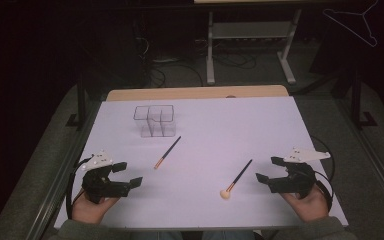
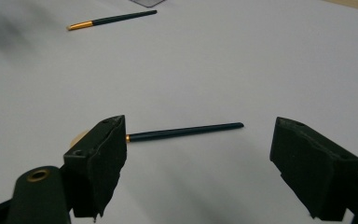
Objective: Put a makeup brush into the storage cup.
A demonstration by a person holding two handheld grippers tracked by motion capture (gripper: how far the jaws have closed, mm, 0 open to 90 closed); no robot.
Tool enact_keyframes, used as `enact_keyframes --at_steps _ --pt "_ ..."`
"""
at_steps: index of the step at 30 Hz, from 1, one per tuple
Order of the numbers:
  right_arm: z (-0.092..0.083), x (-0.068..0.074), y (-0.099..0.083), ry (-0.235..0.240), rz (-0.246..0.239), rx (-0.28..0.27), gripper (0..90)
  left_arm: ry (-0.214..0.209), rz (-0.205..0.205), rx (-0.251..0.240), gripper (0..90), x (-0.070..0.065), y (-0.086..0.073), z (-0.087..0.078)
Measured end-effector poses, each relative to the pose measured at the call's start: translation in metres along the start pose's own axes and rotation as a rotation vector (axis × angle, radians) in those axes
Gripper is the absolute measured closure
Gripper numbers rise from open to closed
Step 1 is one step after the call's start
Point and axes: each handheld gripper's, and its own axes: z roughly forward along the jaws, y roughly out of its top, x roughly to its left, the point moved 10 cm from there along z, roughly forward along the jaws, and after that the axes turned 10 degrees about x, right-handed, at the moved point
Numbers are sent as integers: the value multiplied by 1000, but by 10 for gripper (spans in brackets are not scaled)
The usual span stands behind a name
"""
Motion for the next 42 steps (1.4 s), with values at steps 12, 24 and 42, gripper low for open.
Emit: enact_keyframes --at_steps 12,24,42 --pt "-3 0 0 -8 4 -6 176 -7 -5 6 190 0 1 4" --pt "-3 1 3 -14 1 -8 177 -1 -11 1 200 7 11 6" --pt "-1 3 7 -5 -19 -10 182 14 13 92 245 22 63 53"
